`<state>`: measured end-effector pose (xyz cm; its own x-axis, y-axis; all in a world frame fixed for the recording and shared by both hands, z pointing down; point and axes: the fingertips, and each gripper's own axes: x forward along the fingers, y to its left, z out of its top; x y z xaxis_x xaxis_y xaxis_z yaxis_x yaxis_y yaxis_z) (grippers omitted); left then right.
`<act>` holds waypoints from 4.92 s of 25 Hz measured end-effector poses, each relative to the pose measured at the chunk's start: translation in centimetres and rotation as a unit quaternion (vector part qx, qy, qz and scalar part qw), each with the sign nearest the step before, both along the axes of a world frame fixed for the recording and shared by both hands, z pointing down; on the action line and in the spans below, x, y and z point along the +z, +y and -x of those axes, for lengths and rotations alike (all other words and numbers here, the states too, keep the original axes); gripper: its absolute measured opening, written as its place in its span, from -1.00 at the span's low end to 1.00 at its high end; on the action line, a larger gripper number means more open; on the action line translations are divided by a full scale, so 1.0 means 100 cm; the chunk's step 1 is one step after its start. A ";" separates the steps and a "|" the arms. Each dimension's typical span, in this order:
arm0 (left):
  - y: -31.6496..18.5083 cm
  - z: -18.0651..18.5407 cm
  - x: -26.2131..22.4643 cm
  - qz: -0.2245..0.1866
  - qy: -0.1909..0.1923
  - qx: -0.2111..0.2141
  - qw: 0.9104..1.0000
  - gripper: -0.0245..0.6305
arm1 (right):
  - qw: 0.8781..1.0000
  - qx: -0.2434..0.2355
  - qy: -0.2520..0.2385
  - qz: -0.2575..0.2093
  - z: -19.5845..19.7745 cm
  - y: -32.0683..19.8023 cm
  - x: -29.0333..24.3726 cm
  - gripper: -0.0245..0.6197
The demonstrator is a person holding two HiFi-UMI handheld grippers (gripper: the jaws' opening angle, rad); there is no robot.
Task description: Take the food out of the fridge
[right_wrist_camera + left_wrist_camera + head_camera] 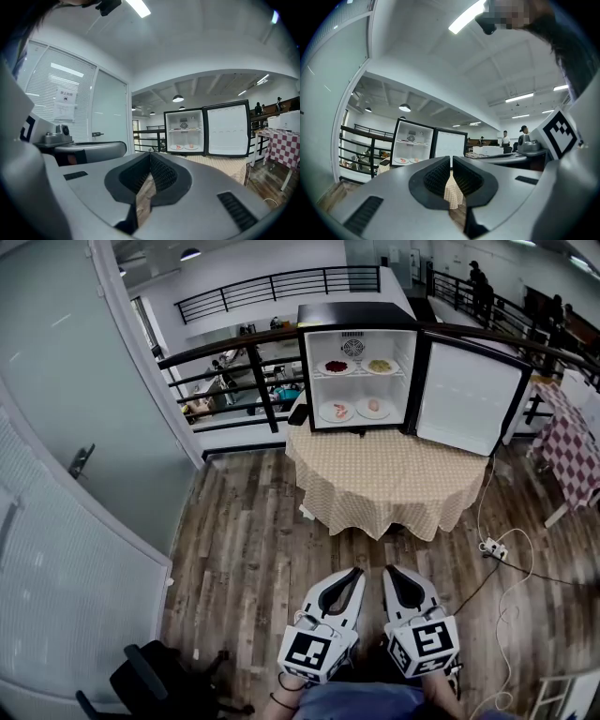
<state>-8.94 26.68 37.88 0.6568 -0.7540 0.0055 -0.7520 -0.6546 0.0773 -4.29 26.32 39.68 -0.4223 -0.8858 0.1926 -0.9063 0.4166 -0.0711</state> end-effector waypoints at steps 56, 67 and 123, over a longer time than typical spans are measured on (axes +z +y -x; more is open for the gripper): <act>-0.330 -0.158 0.013 0.018 -0.017 -0.057 0.998 -0.87 | 0.998 -0.051 -0.027 0.029 -0.153 -0.335 0.015 -0.87; -0.443 -0.137 0.009 0.015 -0.020 -0.023 0.999 -0.87 | 0.998 -0.020 -0.030 0.046 -0.132 -0.458 0.030 -0.87; -0.654 -0.104 0.186 0.157 -0.081 0.137 0.975 -0.63 | 0.899 0.244 -0.196 0.307 -0.176 -0.708 0.242 -0.61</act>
<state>1.51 -38.70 56.53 0.8049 -0.4941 0.3286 -0.5708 -0.7960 0.2013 13.30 -44.47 63.91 -0.1548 -0.7609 0.6302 -0.8261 -0.2502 -0.5050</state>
